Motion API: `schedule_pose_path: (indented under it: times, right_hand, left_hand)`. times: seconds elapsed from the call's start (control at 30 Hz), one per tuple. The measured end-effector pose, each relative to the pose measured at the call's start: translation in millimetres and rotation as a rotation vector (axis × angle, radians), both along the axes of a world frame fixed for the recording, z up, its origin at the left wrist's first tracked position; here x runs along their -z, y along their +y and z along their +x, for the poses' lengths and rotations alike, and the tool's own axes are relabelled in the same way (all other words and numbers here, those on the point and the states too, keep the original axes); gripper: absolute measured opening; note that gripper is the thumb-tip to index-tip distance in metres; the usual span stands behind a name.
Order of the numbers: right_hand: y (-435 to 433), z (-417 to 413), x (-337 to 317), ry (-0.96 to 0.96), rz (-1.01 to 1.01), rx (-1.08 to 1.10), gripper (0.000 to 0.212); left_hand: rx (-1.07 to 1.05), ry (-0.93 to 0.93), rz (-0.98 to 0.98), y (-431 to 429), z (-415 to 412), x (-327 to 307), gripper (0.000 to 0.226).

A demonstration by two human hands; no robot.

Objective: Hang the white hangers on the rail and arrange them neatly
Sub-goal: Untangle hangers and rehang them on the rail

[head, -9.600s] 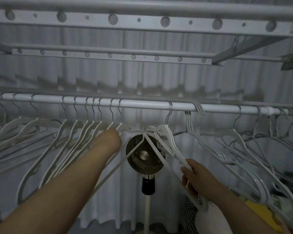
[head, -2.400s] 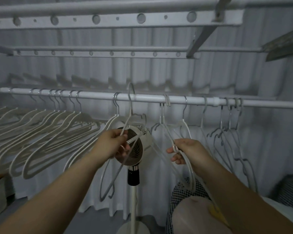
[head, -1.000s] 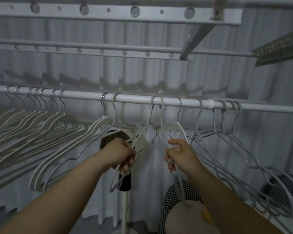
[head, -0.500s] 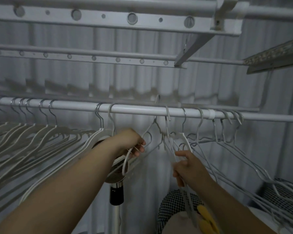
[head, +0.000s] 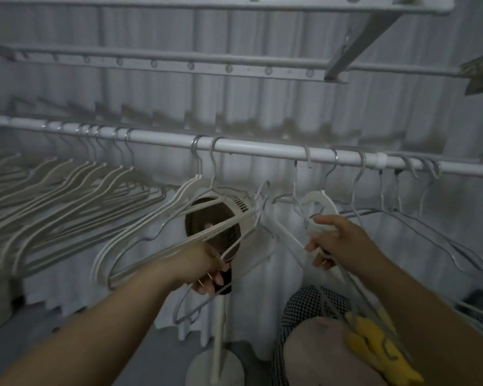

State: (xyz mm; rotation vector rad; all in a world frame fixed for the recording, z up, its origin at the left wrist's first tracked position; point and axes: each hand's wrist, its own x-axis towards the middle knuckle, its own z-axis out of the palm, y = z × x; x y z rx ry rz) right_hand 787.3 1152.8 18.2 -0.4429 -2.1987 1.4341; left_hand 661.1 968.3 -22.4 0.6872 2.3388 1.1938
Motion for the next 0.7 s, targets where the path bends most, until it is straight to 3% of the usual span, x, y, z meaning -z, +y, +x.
schedule_pose_path:
  times: [0.07,0.13,0.2,0.3,0.4,0.5,0.57,0.63,0.7]
  right_hand:
    - [0,5,2,-0.036,0.172,0.048,0.025]
    - [-2,9,9,-0.070,0.518,0.179,0.026]
    - [-11,14,17,0.061,0.831,0.320,0.024]
    - [-35,14,24,0.323,1.096,0.244,0.018]
    - [-70,17,28,0.315,1.259,0.034,0.016]
    - [-108,23,32,0.016,1.113,-0.128,0.034]
    - [-131,26,35,-0.201,0.750,-0.345,0.044]
    - [-157,33,34,-0.195,0.455,-0.482,0.041]
    - [-174,40,33,-0.185,0.452,-0.526,0.031]
  left_hand:
    - [-0.008,0.007,-0.027,-25,12,11,0.028]
    - [-0.016,0.024,-0.062,-48,24,20,0.028]
    - [-0.016,0.037,-0.083,-69,36,25,0.028]
    - [-0.018,0.073,-0.100,-101,50,26,0.029]
    - [-0.020,0.105,-0.095,-133,66,21,0.026]
    - [0.015,0.129,-0.065,-169,85,16,0.027]
    - [0.026,0.112,-0.021,-194,97,15,0.030]
    - [0.044,0.058,0.020,-220,109,14,0.026]
    - [0.070,0.000,0.058,-244,123,16,0.012]
